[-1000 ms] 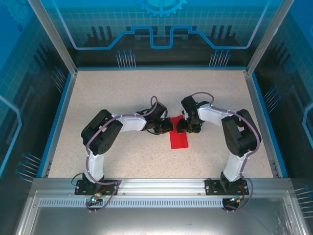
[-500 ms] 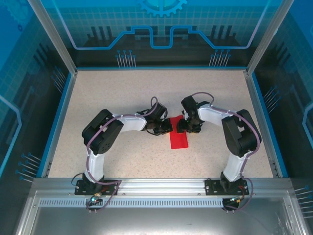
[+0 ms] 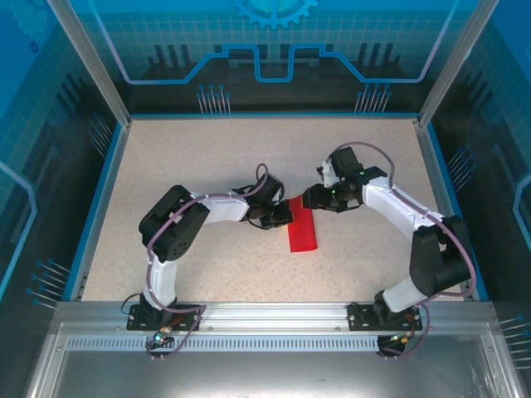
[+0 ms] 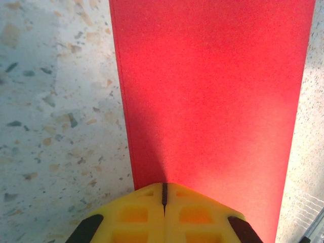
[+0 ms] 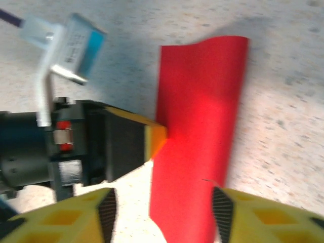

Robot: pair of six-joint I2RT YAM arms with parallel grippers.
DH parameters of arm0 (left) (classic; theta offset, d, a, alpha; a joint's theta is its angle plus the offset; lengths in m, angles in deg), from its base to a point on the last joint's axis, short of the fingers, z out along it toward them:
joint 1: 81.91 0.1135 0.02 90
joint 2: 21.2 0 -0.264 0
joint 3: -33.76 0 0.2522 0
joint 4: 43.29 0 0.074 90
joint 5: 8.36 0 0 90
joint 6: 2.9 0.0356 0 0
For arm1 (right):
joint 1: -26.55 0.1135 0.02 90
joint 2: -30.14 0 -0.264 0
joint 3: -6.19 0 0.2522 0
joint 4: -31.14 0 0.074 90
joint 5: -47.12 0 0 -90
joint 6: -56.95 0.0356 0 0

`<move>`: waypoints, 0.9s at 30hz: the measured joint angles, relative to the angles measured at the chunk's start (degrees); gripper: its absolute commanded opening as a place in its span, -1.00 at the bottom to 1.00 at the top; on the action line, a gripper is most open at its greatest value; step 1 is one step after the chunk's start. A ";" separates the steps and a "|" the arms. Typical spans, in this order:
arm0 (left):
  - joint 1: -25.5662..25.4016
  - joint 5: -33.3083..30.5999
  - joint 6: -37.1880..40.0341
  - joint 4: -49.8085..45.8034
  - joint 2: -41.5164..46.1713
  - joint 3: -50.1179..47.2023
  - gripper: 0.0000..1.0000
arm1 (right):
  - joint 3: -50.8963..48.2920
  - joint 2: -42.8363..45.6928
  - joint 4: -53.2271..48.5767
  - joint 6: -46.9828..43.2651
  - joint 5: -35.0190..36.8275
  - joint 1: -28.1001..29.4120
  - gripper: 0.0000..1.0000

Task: Fold a paper plane with a square sheet of paper (pick it up from the middle)
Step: Hold the square sheet of paper at the center of the table, then fold the square sheet of paper in half at the center of the table.

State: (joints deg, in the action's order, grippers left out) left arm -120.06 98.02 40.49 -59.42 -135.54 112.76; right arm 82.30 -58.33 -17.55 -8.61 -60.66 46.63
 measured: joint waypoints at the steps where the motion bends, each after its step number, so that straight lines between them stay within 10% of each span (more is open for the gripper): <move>1: 0.00 -0.02 0.00 -0.13 -0.04 0.07 -0.97 | 0.00 -0.70 0.24 -0.24 -1.14 0.26 -0.42; 6: -0.07 -0.26 -0.02 -0.83 -0.11 0.46 -0.99 | 0.98 -7.13 0.76 -0.28 -4.81 2.62 -1.00; 27: -0.42 -1.49 -1.51 -3.78 -0.74 1.84 -1.00 | -1.75 -19.12 6.78 -2.71 -8.70 -2.38 -1.00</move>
State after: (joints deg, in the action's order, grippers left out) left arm -120.48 96.54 38.98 -63.20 -136.29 114.59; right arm 80.55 -77.45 -10.78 -11.32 -69.36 44.25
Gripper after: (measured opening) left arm 0.045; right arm 0.045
